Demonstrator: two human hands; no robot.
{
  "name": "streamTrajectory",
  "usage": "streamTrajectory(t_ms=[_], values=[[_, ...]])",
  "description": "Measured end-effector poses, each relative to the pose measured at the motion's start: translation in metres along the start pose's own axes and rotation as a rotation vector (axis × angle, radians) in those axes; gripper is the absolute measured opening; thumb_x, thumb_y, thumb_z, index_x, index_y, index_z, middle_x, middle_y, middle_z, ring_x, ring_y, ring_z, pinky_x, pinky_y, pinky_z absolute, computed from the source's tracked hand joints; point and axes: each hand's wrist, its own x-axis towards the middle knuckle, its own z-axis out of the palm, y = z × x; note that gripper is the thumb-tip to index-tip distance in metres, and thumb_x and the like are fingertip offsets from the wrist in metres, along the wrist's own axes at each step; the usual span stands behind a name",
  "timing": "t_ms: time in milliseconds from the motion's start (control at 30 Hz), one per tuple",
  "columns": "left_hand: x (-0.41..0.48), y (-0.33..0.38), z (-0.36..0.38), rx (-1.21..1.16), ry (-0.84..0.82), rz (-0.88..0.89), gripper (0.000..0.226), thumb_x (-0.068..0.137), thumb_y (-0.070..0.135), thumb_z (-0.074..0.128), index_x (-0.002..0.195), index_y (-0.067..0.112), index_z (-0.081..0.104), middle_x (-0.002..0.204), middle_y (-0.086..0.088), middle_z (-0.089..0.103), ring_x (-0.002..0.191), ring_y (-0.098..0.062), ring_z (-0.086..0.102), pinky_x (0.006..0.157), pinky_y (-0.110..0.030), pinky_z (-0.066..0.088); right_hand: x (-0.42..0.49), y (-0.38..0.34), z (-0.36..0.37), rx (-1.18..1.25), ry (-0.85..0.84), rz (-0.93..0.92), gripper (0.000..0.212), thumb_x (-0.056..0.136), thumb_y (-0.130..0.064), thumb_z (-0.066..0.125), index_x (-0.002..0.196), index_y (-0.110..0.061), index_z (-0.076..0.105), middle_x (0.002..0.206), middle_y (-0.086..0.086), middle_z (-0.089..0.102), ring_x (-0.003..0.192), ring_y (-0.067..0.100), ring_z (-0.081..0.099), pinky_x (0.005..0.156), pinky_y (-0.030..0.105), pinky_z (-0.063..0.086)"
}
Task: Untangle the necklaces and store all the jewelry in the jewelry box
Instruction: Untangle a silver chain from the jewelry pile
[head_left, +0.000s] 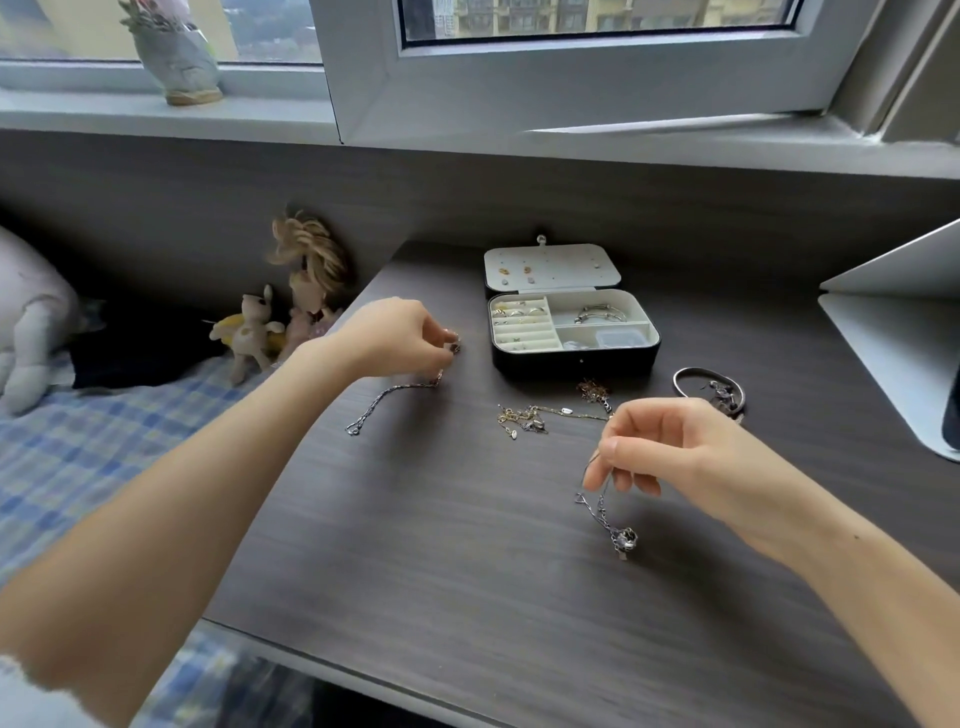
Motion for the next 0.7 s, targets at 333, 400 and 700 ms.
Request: streamTrajectory(t_ms=[333,400,700], values=[[-0.062,0.082,-0.005,-0.913,-0.3,0.236,0.022,0.072,0.021,0.065,0.093,0.016,0.07,0.097,0.0,0.072,0.093,-0.011,0.066,0.076,-0.021,0.051,-0.001,0.0,-0.007,0.171,-0.024,-0.052,0.013,0.083,-0.012,0.062,0.071,-0.01,0.058,0.065,0.012,0.066,0.051,0.013,0.044,0.047,0.02,0.033],[-0.073,0.094,0.006,-0.965,-0.429,0.299,0.024,0.07,0.013,0.065,0.094,0.017,0.069,0.098,0.001,0.072,0.098,-0.013,0.065,0.074,-0.017,0.048,-0.003,-0.001,-0.01,0.208,-0.041,-0.069,0.011,0.078,-0.019,0.058,0.069,-0.011,0.06,0.059,0.009,0.063,0.049,0.012,0.042,0.046,0.019,0.032],[-0.08,0.11,0.034,-1.245,-0.362,0.287,0.031,0.083,0.021,0.061,0.095,-0.007,0.063,0.093,-0.012,0.072,0.093,-0.024,0.067,0.092,-0.033,0.051,-0.009,-0.005,-0.02,0.272,-0.047,-0.1,0.015,0.078,-0.022,0.059,0.067,-0.015,0.064,0.047,0.005,0.053,0.042,0.013,0.038,0.042,0.017,0.029]])
